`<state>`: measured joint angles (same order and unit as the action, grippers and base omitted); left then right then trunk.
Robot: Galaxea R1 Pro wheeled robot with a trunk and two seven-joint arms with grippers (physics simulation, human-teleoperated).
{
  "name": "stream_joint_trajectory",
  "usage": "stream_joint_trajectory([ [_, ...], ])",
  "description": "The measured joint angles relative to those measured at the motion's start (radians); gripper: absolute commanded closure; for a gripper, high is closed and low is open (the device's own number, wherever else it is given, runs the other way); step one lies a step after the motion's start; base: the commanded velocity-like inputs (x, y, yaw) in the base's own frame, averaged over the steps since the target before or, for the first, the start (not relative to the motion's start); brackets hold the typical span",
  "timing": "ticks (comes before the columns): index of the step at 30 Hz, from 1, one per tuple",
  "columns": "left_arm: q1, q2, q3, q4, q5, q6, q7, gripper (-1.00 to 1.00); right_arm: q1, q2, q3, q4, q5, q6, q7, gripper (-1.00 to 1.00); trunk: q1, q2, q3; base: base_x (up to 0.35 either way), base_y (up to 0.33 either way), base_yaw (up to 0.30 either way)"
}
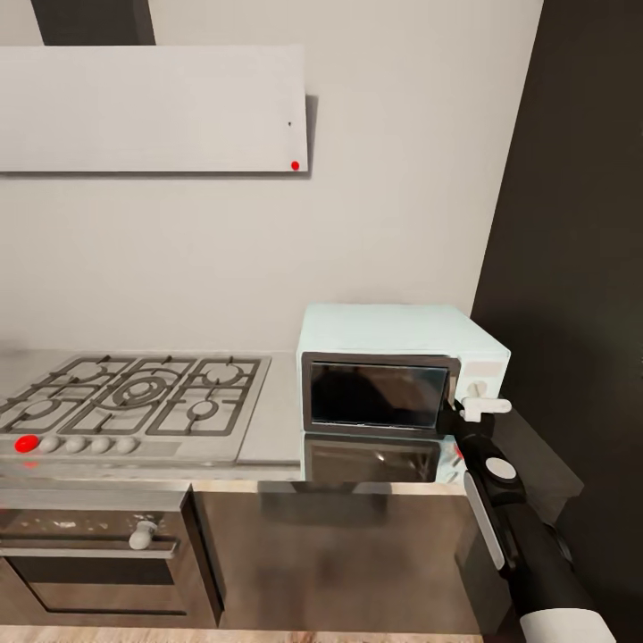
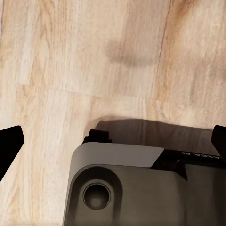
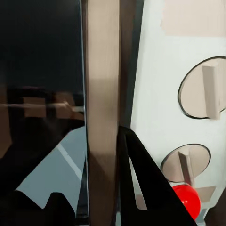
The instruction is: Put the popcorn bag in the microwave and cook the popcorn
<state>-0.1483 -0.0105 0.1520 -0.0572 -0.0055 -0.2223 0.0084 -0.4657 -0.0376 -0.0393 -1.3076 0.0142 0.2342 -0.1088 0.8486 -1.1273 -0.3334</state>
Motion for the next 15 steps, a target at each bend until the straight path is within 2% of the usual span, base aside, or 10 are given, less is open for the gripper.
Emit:
stream_joint_trajectory([
  [7, 0.000, 0.000, 0.000, 0.000, 0.000, 0.000, 0.000, -1.00, 0.000, 0.000, 0.001, 0.000, -0.001, 0.000, -0.003, 1.00, 0.000, 0.000, 0.000, -0.001, 0.000, 0.000],
  [12, 0.000, 0.000, 0.000, 0.000, 0.000, 0.000, 0.000, -1.00, 0.000, 0.000, 0.011, -0.001, -0.002, 0.000, -0.003, 1.00, 0.001, 0.000, 0.000, -0.221, 0.000, 0.000],
  [15, 0.000, 0.000, 0.000, 0.000, 0.000, 0.000, 0.000, -1.00, 0.000, 0.000, 0.014, -0.001, -0.002, 0.000, -0.003, 1.00, 0.000, 0.000, 0.000, -0.069, 0.000, 0.000],
])
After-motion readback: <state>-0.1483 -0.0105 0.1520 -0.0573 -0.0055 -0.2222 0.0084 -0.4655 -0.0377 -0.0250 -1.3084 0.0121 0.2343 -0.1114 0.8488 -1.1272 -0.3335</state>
